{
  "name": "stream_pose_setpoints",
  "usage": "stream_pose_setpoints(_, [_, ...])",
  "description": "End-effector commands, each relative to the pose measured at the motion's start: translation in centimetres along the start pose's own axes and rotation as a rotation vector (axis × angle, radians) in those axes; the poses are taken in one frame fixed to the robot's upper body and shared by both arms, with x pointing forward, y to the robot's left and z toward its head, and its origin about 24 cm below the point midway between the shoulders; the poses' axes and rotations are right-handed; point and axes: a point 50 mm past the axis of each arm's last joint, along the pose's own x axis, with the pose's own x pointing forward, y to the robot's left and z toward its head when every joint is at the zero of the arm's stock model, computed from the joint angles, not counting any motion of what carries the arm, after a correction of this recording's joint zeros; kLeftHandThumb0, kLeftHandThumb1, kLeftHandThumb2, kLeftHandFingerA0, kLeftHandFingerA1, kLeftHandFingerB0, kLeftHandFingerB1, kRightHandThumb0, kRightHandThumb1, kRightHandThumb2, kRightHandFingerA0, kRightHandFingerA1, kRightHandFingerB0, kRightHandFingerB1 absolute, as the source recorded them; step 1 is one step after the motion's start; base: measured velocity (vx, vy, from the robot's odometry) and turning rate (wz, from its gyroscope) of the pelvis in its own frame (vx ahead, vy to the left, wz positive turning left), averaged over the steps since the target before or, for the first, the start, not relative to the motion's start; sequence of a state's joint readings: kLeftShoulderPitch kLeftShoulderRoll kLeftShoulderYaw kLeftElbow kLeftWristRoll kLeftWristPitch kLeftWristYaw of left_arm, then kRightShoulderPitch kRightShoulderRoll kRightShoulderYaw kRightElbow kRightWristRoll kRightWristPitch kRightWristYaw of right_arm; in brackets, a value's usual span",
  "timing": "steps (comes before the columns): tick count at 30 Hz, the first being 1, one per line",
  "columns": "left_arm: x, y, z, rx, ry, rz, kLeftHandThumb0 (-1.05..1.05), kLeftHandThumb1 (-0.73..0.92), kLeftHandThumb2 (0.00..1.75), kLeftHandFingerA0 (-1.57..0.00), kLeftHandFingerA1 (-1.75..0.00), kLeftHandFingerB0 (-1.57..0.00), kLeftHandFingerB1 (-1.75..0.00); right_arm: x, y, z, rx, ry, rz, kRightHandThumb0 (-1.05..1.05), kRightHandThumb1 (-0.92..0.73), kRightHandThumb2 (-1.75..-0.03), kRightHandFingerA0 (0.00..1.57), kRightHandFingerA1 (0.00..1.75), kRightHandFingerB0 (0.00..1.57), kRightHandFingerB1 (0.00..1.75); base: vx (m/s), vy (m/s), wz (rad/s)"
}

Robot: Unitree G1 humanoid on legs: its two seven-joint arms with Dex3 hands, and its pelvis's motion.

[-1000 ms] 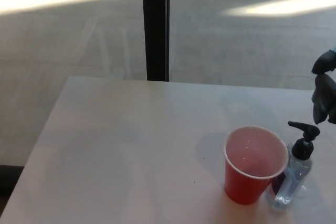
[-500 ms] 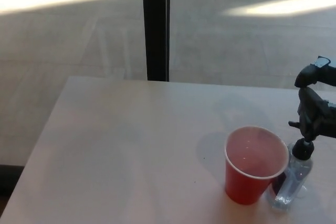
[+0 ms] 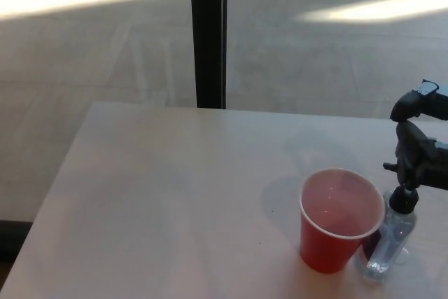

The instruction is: The robot uses its right hand fist to press the hand soap kept in the middle of the table to get liquid hand soap out

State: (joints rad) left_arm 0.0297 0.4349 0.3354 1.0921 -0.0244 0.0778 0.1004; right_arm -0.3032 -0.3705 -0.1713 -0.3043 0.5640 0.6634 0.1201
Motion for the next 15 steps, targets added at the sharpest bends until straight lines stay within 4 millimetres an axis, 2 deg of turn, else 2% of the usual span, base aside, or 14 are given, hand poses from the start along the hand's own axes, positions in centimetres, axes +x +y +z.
stream_pose_setpoints(1, [0.0,0.6,0.1,-0.001,0.005,0.02,-0.24,0.51,0.93,-0.71,-0.9,-0.48,-0.76,-0.4,-0.2,-1.4,-0.011,0.058,-0.009,-0.17,-0.54,-1.27,0.98,1.75,0.7,1.61,0.0,0.0,0.0])
stream_pose_setpoints(4, [0.0,0.6,0.0,-0.021,0.007,0.018,-0.24,0.51,0.92,-0.69,-0.9,-0.46,-0.76,-0.5,-0.1,-1.7,-0.023,0.067,-0.003,-0.16,-0.56,-1.25,0.98,1.75,0.69,1.62,0.0,0.0,0.0])
stream_pose_setpoints(5, [0.0,0.6,0.1,-0.012,0.005,0.018,-0.25,0.51,0.92,-0.71,-0.89,-0.47,-0.75,-0.6,0.0,-1.9,-0.013,0.077,-0.004,-0.17,-0.6,-1.18,0.98,1.75,0.79,1.51,0.0,0.0,0.0])
stream_pose_setpoints(6, [0.0,0.6,0.0,0.0,0.004,0.019,-0.24,0.47,0.99,-0.72,-0.87,-0.46,-0.73,-0.7,0.2,-2.4,0.001,0.093,-0.005,-0.17,-0.58,-1.22,1.0,1.75,0.79,1.51,0.0,0.0,0.0])
stream_pose_setpoints(8, [0.0,0.5,-0.1,0.0,0.012,0.02,-0.25,0.52,0.9,-0.71,-0.88,-0.49,-0.75,-0.8,0.3,-2.9,0.003,0.099,0.003,-0.17,-0.55,-1.26,1.0,1.75,0.8,1.5,0.0,0.0,0.0])
stream_pose_setpoints(10, [0.0,0.5,-0.1,0.005,0.012,0.019,-0.25,0.48,0.97,-0.72,-0.87,-0.49,-0.74,-0.9,0.4,-3.1,0.002,0.099,0.004,-0.17,-0.5,-1.3,1.0,1.75,0.77,1.56,0.0,0.0,0.0])
stream_pose_setpoints(12, [0.0,0.5,-0.2,-0.005,0.012,0.017,-0.24,0.51,0.91,-0.69,-0.88,-0.48,-0.76,-0.9,0.3,-3.5,-0.001,0.102,0.005,-0.17,-0.5,-1.3,1.0,1.75,0.75,1.58,0.0,0.0,0.0])
stream_pose_setpoints(13, [0.0,0.5,-0.2,0.006,0.015,0.02,-0.25,0.48,0.97,-0.71,-0.86,-0.48,-0.74,-1.0,0.3,-3.7,-0.005,0.106,0.0,-0.18,-0.51,-1.28,0.99,1.75,0.79,1.54,0.0,0.0,0.0])
stream_pose_setpoints(15, [0.0,0.5,-0.2,-0.008,0.017,0.023,-0.24,0.52,0.9,-0.69,-0.87,-0.47,-0.75,-1.0,0.2,-3.9,0.002,0.111,-0.006,-0.17,-0.54,-1.25,1.0,1.75,0.8,1.52,0.0,0.0,0.0])
